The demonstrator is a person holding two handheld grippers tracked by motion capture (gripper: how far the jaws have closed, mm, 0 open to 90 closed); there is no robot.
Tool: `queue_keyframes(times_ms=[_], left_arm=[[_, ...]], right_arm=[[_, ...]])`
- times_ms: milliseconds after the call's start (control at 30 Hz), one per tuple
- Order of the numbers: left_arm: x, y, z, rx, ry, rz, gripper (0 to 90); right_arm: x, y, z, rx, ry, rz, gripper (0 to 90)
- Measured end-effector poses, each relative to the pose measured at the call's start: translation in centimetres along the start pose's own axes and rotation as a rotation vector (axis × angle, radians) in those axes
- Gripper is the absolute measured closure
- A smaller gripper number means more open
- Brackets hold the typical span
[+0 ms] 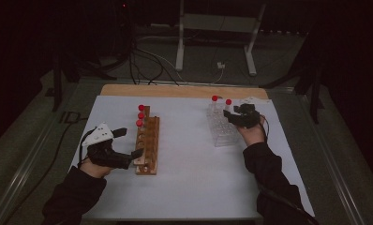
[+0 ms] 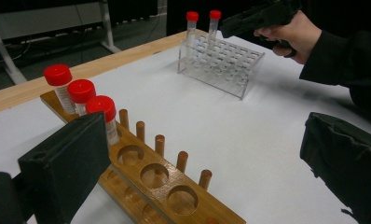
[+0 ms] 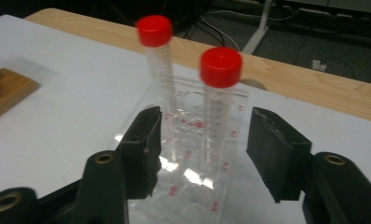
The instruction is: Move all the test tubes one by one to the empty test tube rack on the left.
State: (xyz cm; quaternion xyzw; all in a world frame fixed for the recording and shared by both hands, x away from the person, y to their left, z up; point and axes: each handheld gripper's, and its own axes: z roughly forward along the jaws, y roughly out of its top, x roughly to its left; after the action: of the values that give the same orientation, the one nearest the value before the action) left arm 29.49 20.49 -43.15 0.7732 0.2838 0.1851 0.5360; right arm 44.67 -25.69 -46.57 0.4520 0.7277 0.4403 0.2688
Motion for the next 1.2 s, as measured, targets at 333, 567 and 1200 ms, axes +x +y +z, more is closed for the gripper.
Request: queue_keyframes(times_ms=[333,567,1200], left_arm=[[0.2,-0.2,0.2,0.007,0.011,0.001,2.2],[0.2,-0.2,0.2,0.007,0.006,-0.001,2.1],[0.1,-0.1,0.2,0.01,0.002,0.004,2.1]], right_arm=[[-0.7,0.5,1.6,0.036,-0.006,-0.028,63.9],[-0.7,0.5,2.3,0.056,-0.015,-0.037,73.6],[-0.2,1.9,0.7,0.026,-0.027,-0.061,75.5]])
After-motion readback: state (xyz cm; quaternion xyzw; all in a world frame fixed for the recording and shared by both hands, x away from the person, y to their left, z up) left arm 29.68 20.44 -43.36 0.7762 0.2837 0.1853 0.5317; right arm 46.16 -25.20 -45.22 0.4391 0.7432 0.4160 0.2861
